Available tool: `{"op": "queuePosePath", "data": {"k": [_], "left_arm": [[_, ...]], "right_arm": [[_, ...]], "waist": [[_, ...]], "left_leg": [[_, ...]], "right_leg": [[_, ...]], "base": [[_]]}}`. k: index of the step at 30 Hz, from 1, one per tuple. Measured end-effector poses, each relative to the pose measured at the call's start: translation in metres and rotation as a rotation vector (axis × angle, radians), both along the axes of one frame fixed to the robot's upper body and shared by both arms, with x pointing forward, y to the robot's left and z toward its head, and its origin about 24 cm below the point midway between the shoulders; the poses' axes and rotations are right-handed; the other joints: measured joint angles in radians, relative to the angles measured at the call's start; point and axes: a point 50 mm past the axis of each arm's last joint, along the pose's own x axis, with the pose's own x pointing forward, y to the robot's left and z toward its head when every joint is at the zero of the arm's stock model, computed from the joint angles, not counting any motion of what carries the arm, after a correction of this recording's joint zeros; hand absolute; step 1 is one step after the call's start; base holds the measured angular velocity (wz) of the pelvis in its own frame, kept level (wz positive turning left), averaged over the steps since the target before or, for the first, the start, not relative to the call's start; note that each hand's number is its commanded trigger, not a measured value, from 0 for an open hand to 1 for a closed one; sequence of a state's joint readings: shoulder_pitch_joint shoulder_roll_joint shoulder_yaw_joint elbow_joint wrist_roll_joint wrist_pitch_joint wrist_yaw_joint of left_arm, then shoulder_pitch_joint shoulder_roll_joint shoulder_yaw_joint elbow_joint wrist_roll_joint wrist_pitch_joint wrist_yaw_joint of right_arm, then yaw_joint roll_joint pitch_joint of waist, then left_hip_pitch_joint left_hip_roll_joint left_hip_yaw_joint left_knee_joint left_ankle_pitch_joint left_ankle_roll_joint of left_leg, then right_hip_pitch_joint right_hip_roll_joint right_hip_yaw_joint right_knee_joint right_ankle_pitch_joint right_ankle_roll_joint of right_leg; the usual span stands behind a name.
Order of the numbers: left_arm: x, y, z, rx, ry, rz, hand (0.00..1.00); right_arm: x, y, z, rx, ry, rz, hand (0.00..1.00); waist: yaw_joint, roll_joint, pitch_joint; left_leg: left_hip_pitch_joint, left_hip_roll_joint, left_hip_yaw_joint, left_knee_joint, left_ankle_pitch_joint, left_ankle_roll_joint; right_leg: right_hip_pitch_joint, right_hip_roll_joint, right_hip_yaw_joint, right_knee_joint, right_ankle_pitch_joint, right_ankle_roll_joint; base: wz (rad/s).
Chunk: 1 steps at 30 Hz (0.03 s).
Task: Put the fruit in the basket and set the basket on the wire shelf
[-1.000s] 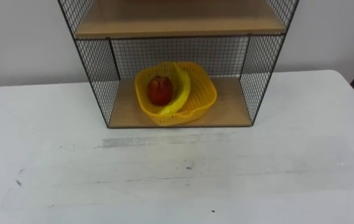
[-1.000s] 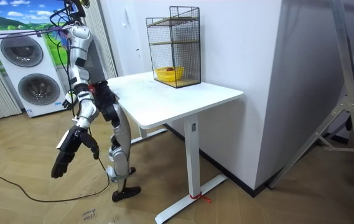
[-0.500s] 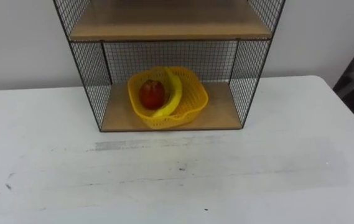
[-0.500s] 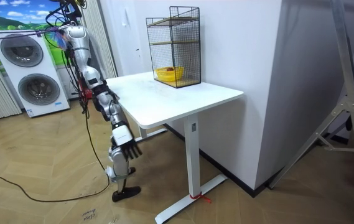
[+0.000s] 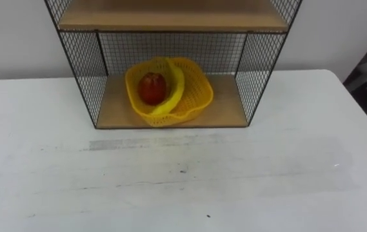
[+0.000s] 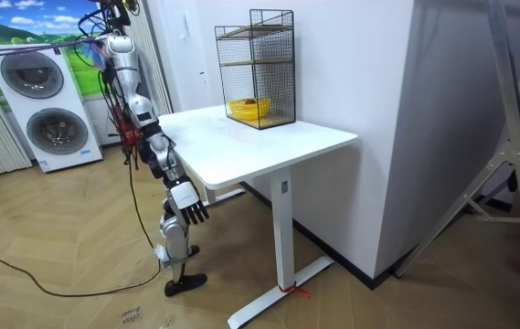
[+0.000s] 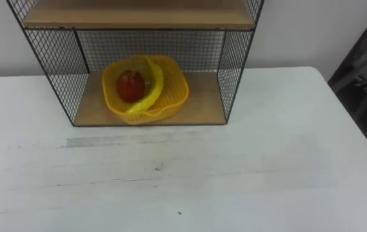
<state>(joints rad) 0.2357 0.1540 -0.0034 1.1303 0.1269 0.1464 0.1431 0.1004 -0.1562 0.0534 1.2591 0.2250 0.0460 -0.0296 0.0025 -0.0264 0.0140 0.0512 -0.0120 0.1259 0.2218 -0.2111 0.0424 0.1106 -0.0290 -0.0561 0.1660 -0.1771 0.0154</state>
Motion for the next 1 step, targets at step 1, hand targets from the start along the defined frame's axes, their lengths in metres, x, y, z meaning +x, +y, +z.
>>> {"op": "queuePosePath", "data": {"k": [1], "left_arm": [[-0.0027, 0.0002, 0.0000, 0.001, 0.014, 0.004, 0.00]], "right_arm": [[-0.0030, -0.0006, -0.0003, 0.000, 0.012, -0.008, 0.00]], "waist": [[0.000, 0.001, -0.0011]], "left_leg": [[0.004, 0.000, 0.001, 0.000, 0.000, 0.000]], "right_leg": [[0.003, 0.000, 0.003, 0.000, 0.000, 0.000]], "base": [[0.00]]}}
